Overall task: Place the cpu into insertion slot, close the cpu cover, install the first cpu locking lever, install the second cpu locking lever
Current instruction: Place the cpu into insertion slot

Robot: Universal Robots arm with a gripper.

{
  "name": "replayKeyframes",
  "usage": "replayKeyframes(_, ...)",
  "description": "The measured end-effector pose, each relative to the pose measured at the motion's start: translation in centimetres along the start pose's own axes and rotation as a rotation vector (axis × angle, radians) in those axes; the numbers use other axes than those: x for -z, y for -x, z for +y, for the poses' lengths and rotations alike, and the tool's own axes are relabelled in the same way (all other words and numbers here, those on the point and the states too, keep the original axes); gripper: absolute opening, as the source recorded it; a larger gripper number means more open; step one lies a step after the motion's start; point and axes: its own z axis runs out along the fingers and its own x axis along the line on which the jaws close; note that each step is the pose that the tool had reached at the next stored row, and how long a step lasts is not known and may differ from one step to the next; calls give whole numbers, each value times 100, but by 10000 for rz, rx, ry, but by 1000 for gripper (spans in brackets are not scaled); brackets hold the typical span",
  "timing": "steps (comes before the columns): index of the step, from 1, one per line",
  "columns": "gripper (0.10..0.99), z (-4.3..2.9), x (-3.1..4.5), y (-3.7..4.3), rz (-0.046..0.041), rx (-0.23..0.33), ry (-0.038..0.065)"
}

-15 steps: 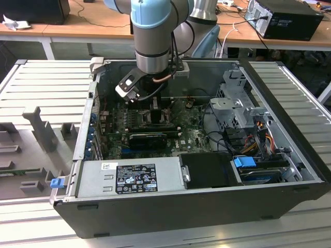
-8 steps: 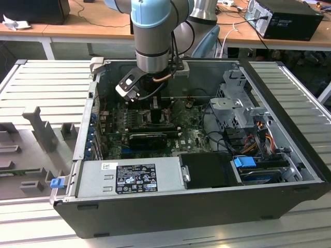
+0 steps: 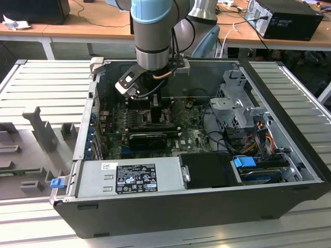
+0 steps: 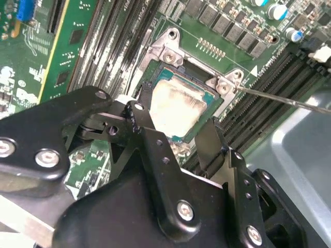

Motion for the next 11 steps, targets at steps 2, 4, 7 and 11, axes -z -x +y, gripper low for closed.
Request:
replayKeyframes(2, 588, 2, 41, -1, -2, 0, -1)
replayKeyframes(4, 525, 4, 59, -1, -2, 0, -1)
replayKeyframes(7, 220, 6, 96, -2, -8, 1, -1)
replayKeyframes(11, 106, 8, 120, -3, -11, 0, -2)
